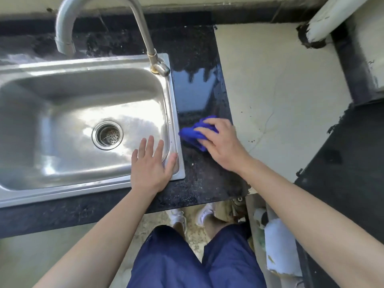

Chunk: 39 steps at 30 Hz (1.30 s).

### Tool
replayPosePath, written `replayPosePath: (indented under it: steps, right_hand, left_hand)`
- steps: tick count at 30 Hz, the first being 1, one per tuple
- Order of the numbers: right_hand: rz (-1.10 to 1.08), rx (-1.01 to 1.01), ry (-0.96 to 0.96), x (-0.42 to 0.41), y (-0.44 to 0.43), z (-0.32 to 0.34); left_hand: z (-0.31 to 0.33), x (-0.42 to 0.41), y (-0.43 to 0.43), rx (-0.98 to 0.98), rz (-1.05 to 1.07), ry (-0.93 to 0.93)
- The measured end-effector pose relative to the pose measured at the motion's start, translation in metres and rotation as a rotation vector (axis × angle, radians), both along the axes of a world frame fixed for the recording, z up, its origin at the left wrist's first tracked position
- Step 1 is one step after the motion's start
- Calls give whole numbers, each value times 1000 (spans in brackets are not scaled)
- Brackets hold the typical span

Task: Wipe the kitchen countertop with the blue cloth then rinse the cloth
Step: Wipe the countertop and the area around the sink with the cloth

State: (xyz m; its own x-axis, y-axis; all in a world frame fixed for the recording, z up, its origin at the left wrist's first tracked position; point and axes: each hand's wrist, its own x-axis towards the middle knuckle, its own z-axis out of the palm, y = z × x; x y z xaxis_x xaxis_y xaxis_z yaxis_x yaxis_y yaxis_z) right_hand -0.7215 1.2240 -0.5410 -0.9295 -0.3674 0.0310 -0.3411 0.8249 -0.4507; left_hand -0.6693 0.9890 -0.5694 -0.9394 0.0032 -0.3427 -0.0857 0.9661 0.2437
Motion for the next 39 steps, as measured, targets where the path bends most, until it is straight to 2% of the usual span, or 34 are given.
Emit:
replayPosePath:
  steps: [3,6,8,14,20,24,27,31,34,36,39]
  right_hand:
    - [-222,50,87,-82,-11,15]
    - [-291,197,-38,-137,-28,3]
    - [-324,227,-96,-138,-41,-15]
    - [-150,185,-33,-29,-32,-23]
    - [-38,52,-90,148,-12,-24]
    - [87,-6,-158,195,15,-14]
    - [-54,-70,-70,164,32,4]
    - [-356,-26,70,56,29,27]
    - [-361,102,-32,-1,1,16]
    - [-368,183,-87,-2,-20,-5]
    - [-404,217,-37,47,-35,-20]
  left_hand:
    - [0,1,0,-15,4,11]
    - [0,0,0,-28,16,16]
    - [0,-1,0,-37,14,30]
    - [-4,1,-1,-52,27,71]
    - [3,4,3,-99,30,115]
    - [5,7,5,-110,38,117]
    - [3,6,5,-90,39,151]
    - [0,5,5,-79,38,164]
    - [-3,6,3,-52,39,169]
    - [-4,4,2,-41,31,172]
    - [-7,3,-1,-23,22,155]
